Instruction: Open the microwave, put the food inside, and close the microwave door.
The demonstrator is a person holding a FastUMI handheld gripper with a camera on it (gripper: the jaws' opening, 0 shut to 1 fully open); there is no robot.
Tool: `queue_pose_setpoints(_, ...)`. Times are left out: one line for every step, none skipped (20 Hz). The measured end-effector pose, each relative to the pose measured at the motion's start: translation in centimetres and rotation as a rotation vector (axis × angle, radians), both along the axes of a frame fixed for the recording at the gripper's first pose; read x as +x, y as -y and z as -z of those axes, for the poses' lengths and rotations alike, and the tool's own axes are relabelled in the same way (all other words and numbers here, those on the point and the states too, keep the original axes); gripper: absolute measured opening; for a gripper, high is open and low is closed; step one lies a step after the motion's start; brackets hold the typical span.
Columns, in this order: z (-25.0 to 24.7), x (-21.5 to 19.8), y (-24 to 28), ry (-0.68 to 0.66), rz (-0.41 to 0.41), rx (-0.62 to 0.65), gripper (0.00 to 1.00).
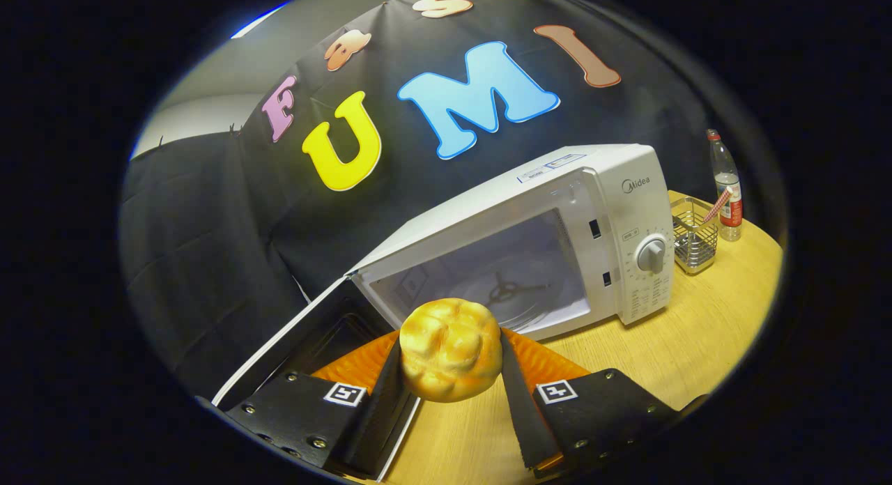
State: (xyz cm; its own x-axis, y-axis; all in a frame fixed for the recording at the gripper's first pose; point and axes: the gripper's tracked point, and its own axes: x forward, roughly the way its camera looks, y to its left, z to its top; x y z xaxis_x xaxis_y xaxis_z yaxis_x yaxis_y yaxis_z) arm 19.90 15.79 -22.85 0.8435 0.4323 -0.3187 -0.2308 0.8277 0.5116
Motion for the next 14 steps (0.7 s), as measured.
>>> queue_pose_setpoints(0.0,0.6,-0.2,0.007,0.006,0.024,0.74)
queue_pose_setpoints(0.1,1.1,-0.4,0.015,0.014,0.042,0.74)
queue_pose_setpoints(0.3,1.7,-0.4,0.018,0.024,0.046,0.74)
queue_pose_setpoints(0.6,2.1,-0.4,0.018,0.032,0.049,0.74)
queue_pose_setpoints(1.2,2.6,-0.6,0.010,0.035,0.055,0.74)
queue_pose_setpoints(1.7,3.1,-0.6,0.000,0.042,0.063,0.74)
queue_pose_setpoints(2.2,3.6,-0.6,-0.013,0.050,0.074,0.74)
queue_pose_setpoints(2.7,4.2,-0.6,-0.024,0.056,0.094,0.74)
queue_pose_setpoints(3.1,4.8,-0.7,-0.034,0.064,0.117,0.74)
queue_pose_setpoints(3.5,5.4,-0.6,-0.044,0.076,0.137,0.74)
queue_pose_setpoints(3.8,6.1,-0.6,-0.049,0.089,0.155,0.74)
queue_pose_setpoints(4.2,6.7,-0.5,-0.055,0.104,0.166,0.74)
queue_pose_setpoints(4.6,7.2,-0.6,-0.060,0.116,0.176,0.74)
queue_pose_setpoints(5.1,7.6,-0.8,-0.069,0.122,0.184,0.74)
